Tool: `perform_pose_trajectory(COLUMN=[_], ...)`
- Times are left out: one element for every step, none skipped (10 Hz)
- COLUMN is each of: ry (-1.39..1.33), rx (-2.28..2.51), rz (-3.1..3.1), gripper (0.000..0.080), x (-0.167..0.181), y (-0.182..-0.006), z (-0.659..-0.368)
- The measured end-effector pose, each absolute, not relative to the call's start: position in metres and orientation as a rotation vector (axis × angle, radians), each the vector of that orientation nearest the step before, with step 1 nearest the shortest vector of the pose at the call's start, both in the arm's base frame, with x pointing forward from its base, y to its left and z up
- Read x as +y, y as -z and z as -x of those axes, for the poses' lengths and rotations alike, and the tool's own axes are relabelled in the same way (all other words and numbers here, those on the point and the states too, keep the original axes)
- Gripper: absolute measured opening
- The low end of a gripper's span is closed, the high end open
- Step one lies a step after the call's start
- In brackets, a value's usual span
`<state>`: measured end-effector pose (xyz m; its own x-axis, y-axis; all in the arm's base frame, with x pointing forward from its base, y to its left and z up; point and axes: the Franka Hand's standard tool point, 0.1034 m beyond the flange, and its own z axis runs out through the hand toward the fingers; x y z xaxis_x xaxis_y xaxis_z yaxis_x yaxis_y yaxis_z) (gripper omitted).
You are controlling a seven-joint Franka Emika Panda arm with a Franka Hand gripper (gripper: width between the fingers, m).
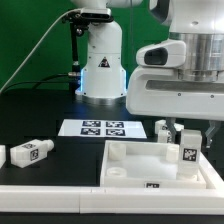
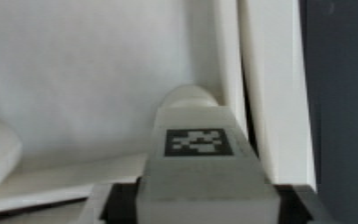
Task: Assemble one leg
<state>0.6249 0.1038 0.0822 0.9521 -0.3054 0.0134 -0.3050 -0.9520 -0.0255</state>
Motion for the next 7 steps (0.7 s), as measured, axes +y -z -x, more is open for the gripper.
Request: perform_pose_trajectory(ry=[0.055,0.065,0.069,0.058,0.033,0.03,0.036], rx=[0.61,0.824,1.042,1.312,1.529,1.77,1.858], rz=[3.054,2.999,2.925,2.803,2.665,2.464,2.387], gripper=[0.0285,0.0285,0.0285,0.0285,0.0285,0.0285,0.0285], x=[0.1047,0.1059,0.1078,0.1111,0.1121,0.1136,0.1146], y=[-0.0815,-0.0812,-0.081,-0.0808,-0.0806,-0.0803,-0.0804], z=[-0.6264,-0.6274,-0.6278,-0.6273,-0.6275,-0.6322,-0.6342])
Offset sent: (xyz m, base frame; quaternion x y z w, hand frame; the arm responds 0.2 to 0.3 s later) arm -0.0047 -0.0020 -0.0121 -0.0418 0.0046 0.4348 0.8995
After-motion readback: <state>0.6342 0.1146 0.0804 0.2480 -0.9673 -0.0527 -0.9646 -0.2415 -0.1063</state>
